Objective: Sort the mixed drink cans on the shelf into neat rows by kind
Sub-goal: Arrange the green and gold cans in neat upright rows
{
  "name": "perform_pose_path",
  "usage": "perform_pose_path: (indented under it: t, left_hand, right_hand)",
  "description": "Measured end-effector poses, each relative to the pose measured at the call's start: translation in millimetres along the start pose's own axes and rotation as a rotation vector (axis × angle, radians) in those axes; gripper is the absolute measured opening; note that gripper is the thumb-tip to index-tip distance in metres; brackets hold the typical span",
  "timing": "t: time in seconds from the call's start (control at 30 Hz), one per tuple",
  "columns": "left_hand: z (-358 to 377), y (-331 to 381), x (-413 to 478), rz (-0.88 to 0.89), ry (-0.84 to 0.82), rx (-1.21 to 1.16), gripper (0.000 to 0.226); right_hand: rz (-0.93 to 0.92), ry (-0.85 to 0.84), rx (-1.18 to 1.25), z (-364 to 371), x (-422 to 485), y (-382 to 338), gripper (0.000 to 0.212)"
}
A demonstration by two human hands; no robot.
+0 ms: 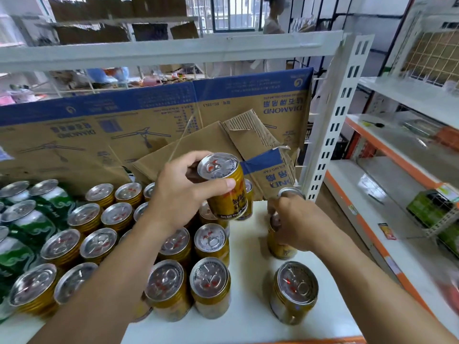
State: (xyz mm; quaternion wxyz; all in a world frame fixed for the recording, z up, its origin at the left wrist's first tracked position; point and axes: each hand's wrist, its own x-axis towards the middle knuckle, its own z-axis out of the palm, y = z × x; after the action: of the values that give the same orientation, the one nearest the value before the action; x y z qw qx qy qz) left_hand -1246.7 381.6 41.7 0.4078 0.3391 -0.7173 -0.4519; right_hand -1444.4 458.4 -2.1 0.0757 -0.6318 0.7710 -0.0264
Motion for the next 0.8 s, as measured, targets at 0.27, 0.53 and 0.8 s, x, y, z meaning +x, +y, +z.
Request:
perform_pose_path:
  t: [0.27,0.53,0.8]
  left_hand:
    - [-16,8,-16,-0.019,0.114,-0.152,0.032]
    - [-27,3,-28,-0.087,0.148,-0.175,0.033]
    - [-26,0,-37,-0.118,0.069,-0.235,0.036]
  right_hand:
    - [-0.019,-0.008,0.177,-10,29,-23,0.039]
    - [-0.065,-0.008,0.167,-6,43,-45,0.030]
    - [-0.113,-0.005,0.225,-3,41,-39,0.033]
